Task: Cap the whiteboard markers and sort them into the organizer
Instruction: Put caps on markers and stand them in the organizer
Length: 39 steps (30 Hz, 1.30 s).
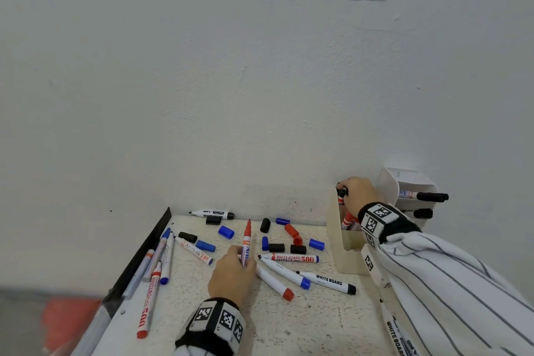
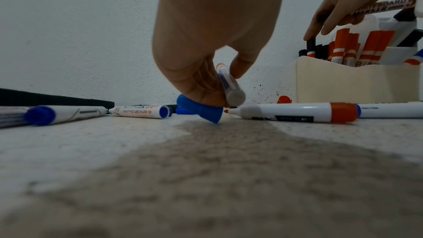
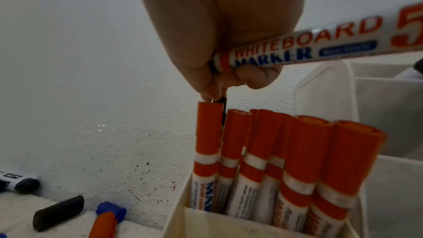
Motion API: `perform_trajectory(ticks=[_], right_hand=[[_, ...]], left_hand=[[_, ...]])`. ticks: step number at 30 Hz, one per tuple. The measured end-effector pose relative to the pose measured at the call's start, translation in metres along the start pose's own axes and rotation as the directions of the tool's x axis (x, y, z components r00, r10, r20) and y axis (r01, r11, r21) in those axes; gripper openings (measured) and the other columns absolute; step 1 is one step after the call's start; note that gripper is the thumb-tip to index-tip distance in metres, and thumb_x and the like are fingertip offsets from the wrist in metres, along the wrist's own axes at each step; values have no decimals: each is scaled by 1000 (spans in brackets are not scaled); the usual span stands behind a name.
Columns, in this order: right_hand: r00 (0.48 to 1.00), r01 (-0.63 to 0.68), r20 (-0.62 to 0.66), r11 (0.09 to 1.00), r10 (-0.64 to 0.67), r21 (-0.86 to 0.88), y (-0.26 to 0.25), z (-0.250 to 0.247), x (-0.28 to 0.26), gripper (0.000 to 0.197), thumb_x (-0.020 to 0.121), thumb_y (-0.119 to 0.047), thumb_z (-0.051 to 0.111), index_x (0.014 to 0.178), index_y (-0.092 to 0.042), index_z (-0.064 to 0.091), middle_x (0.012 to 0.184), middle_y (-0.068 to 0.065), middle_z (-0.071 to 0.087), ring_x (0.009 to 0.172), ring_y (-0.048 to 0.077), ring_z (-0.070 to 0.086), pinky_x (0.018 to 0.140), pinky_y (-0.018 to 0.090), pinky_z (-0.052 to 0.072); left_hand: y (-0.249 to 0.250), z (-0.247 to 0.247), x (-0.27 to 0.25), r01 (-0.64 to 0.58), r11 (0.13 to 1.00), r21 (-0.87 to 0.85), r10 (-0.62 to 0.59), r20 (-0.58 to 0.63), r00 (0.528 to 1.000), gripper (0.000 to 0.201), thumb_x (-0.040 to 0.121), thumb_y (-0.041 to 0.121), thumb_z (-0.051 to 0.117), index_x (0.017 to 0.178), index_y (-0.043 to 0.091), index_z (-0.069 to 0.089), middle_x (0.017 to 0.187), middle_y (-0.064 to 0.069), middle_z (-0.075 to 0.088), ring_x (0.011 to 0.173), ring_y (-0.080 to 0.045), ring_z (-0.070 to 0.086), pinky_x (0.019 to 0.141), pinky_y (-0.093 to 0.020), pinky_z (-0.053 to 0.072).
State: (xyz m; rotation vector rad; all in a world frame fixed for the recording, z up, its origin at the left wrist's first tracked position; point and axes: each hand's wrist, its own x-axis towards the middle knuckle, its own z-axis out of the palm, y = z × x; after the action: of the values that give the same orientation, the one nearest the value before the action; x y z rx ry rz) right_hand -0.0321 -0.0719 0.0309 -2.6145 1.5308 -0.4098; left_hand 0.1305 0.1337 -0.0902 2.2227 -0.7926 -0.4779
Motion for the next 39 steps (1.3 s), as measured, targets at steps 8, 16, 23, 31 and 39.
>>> perform_trajectory(ticks=[8,16,23,31,39], right_hand=[[999,24,22,999,-25,45,6,-7,15,36,89,-6,53,124,-13,56,129,11,54,118,26,50,105,35,38],[999,-42,4,999,42,14,10,3,18,27,88,-22,58,110,-6,59,113,14,59,103,27,54,87,31,41],[999,-54,-2,998,54,16,5,1,25,20,89,-15,56,107,-10,62,113,12,60,104,27,55,86,30,42],[994,-84,75,996,83,13,6,-3,28,26,92,-25,52,110,-7,58,114,15,60,105,28,55,89,33,42],[1000,-11,-10,996,12,85,3,-4,24,19,89,-6,52,104,-12,63,113,11,62,104,26,56,90,31,42]], left_hand=[[0,-1,-1,1,1000,-1,-1,-6,1000,36,91,33,53,124,21,47,108,2,61,90,-10,59,82,-27,51],[1,1,-3,10,1000,4,-10,-6,1000,37,90,33,54,125,21,47,111,3,61,92,-9,59,84,-27,51],[1,0,-1,8,1000,2,-8,-11,1000,38,90,33,53,126,23,46,113,3,60,94,-9,58,86,-28,51],[0,-1,-1,10,1000,-7,-10,-9,1000,38,91,34,53,127,24,46,113,4,60,95,-8,57,85,-26,50],[1,-2,-2,18,1000,-9,-18,-9,1000,38,90,34,54,126,24,46,112,4,60,94,-8,57,83,-26,50]])
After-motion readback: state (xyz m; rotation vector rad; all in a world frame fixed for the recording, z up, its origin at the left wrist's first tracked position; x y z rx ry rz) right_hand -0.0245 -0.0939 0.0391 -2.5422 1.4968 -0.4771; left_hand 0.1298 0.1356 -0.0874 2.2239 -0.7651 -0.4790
